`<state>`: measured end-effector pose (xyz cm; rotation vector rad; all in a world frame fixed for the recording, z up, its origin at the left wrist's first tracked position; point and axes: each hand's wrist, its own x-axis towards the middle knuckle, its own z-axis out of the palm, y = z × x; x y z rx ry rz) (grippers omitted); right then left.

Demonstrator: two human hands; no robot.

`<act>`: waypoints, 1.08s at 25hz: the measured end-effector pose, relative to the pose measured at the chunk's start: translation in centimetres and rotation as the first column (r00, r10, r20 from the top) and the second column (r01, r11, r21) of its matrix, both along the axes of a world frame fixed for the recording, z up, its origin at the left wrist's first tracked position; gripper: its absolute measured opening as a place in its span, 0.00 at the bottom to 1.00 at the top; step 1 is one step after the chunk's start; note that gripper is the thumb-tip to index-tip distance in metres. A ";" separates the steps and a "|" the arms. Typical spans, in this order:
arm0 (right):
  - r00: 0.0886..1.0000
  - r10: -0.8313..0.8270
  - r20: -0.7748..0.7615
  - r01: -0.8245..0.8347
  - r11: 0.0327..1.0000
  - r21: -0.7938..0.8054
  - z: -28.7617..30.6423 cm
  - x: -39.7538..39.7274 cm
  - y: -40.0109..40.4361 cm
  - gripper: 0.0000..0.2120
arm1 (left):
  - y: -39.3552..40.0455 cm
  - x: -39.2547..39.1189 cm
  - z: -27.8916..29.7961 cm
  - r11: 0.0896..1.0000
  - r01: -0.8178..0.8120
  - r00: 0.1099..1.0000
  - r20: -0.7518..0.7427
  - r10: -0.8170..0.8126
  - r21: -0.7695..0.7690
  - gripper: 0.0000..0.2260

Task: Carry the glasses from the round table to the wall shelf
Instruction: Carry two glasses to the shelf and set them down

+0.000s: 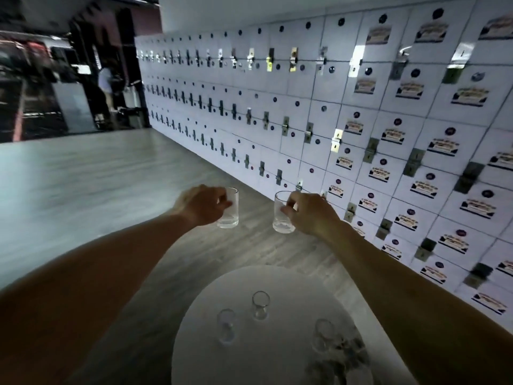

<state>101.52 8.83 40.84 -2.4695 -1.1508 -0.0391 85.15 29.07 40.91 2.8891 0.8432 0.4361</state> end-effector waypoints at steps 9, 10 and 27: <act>0.938 0.344 -0.038 -0.344 0.939 0.013 0.7 -14.6 15.2 0.15 | 8.9 -20.2 0.7 0.941 -0.336 0.942 -0.007 0.336 -0.029 0.11; 0.926 0.375 -0.041 -0.375 0.927 0.014 0.7 -17.0 17.1 0.15 | 9.8 -23.2 0.8 0.927 -0.373 0.928 -0.007 0.373 -0.029 0.11; 0.587 0.806 -0.073 -0.805 0.591 0.056 0.0 -55.1 40.0 0.08 | 18.6 -65.7 -0.5 0.576 -0.812 0.575 -0.042 0.817 0.095 0.16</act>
